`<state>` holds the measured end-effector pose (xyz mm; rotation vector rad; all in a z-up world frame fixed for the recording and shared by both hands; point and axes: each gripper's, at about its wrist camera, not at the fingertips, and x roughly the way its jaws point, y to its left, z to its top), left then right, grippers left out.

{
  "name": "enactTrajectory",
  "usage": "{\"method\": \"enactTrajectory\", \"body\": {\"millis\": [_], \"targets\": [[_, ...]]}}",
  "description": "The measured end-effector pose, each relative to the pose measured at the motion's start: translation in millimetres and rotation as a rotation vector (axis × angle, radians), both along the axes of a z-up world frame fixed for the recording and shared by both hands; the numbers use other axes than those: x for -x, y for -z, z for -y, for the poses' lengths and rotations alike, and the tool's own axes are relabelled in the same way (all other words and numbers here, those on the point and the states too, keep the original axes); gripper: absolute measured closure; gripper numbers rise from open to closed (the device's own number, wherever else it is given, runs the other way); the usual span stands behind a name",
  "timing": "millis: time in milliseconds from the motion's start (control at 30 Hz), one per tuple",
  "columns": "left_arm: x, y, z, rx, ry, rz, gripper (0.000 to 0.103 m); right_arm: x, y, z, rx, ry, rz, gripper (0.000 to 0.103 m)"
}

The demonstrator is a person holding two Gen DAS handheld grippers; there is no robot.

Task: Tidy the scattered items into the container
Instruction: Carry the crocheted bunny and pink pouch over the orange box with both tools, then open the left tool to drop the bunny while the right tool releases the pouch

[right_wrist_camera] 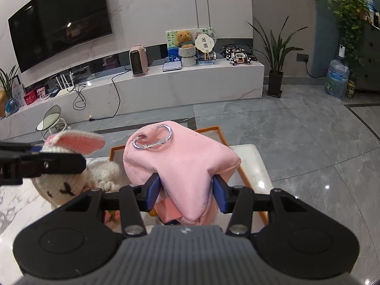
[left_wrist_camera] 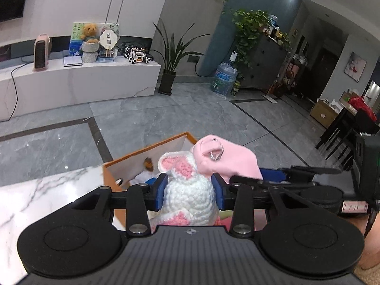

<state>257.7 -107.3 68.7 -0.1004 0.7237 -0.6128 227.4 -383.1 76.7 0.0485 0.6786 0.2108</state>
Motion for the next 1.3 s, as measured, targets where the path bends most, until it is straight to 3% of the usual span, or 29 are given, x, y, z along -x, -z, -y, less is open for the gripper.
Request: {"method": "enactTrajectory", "body": {"millis": [667,1067,1300], "targets": [[-45,2,45,-0.093,-0.051,-0.017,0.058,-34,30,17,-0.082,0.06,-0.098,0.052],[-71,24,38,-0.132,-0.087,-0.072,0.058,-58,45,5,-0.081,0.055,-0.136,0.052],[-75,39,33,-0.141,-0.085,-0.111,0.058,-64,49,1,-0.054,0.069,-0.147,0.046]]}}
